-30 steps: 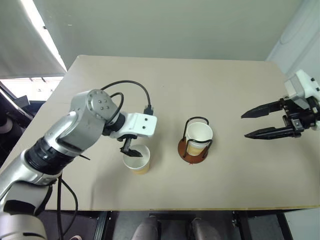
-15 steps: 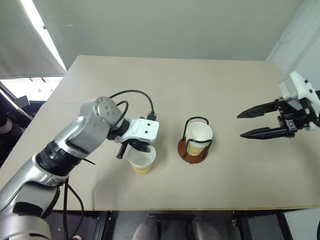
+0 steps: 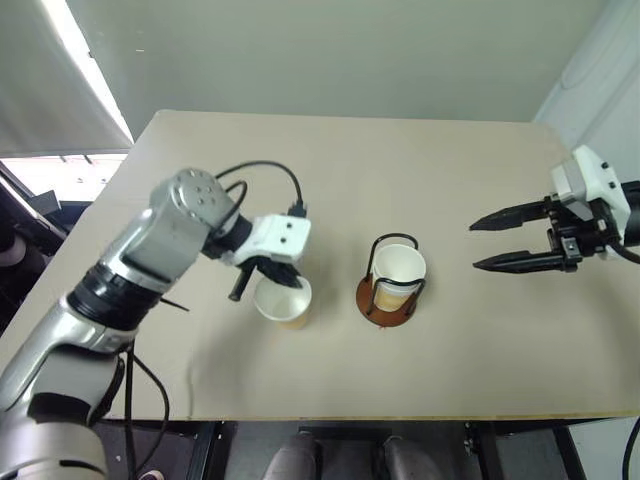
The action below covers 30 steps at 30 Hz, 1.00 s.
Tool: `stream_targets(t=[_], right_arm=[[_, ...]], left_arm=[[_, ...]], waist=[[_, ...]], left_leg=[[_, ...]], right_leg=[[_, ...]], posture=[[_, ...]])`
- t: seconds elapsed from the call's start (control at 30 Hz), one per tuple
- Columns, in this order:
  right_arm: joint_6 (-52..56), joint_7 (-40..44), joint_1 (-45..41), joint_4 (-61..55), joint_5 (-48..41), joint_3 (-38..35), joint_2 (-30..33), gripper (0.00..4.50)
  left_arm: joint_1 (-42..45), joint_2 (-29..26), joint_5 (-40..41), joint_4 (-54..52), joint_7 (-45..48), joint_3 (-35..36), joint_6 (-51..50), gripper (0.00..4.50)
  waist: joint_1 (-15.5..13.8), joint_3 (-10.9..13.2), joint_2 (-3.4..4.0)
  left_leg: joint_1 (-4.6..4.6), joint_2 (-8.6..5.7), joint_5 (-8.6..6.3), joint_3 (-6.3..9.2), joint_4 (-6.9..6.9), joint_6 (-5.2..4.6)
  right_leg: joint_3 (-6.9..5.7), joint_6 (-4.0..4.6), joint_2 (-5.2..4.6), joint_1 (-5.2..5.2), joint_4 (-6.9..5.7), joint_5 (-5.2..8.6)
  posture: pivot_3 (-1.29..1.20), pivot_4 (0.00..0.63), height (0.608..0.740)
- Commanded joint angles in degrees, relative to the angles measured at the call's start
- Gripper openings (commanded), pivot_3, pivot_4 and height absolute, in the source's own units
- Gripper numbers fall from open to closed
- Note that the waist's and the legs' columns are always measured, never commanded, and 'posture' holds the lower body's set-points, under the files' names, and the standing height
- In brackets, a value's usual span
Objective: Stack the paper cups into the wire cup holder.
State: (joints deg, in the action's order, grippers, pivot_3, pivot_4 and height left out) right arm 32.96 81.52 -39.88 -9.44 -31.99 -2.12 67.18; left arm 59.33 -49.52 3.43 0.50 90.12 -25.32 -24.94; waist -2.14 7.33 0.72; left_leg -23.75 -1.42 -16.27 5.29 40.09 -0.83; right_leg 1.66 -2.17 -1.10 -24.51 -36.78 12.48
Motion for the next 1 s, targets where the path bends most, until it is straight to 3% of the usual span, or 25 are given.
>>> stream_targets(t=[0.03, 0.3, 0.6, 1.0], right_arm=[[0.4, -0.1, -2.4, -0.7, 0.5, 0.3, -0.2, 2.67], [2.8, 0.2, -2.9, -0.9, 0.9, 0.9, 0.0, 2.67], [1.9, 0.6, 0.3, -0.4, 1.6, -0.1, 0.1, 2.67], [-0.5, -0.9, 9.2, -2.8, 0.7, -6.0, 0.2, 2.67]], left_arm=[[4.2, 0.8, 2.7, 1.5, 2.3, 2.9, 0.1, 0.03], [13.6, 3.9, 9.4, 5.7, 2.4, 4.7, -4.9, 0.03], [21.9, 7.8, 10.4, 15.8, 2.4, 5.4, -3.0, 0.03], [28.7, 19.7, 10.3, 27.4, 2.4, 2.6, 1.9, 0.03]], waist=[[0.1, 0.0, 0.0], [0.0, 0.0, 0.0], [0.0, 0.0, 0.0], [-0.7, 0.0, -0.02]], left_leg=[[0.0, 0.0, 0.0, 0.0, -0.02, 0.0], [-0.11, 0.0, -0.01, 0.01, -0.04, -0.01], [-0.11, 0.01, -0.02, 0.01, -0.06, -0.02], [-0.26, 0.01, -0.04, -0.01, -0.07, -0.06]], right_leg=[[0.0, 0.0, 0.0, 0.0, 0.0, 0.0], [-0.02, -0.01, 0.0, -0.03, 0.1, 0.0], [-0.01, -0.01, 0.0, -0.05, 0.14, 0.0], [-0.01, -0.09, -0.01, -0.05, 0.42, -0.05]], posture=[[0.0, 0.15, 0.74], [0.0, 0.15, 0.74], [0.0, 0.15, 0.74], [0.0, 0.15, 0.74]])
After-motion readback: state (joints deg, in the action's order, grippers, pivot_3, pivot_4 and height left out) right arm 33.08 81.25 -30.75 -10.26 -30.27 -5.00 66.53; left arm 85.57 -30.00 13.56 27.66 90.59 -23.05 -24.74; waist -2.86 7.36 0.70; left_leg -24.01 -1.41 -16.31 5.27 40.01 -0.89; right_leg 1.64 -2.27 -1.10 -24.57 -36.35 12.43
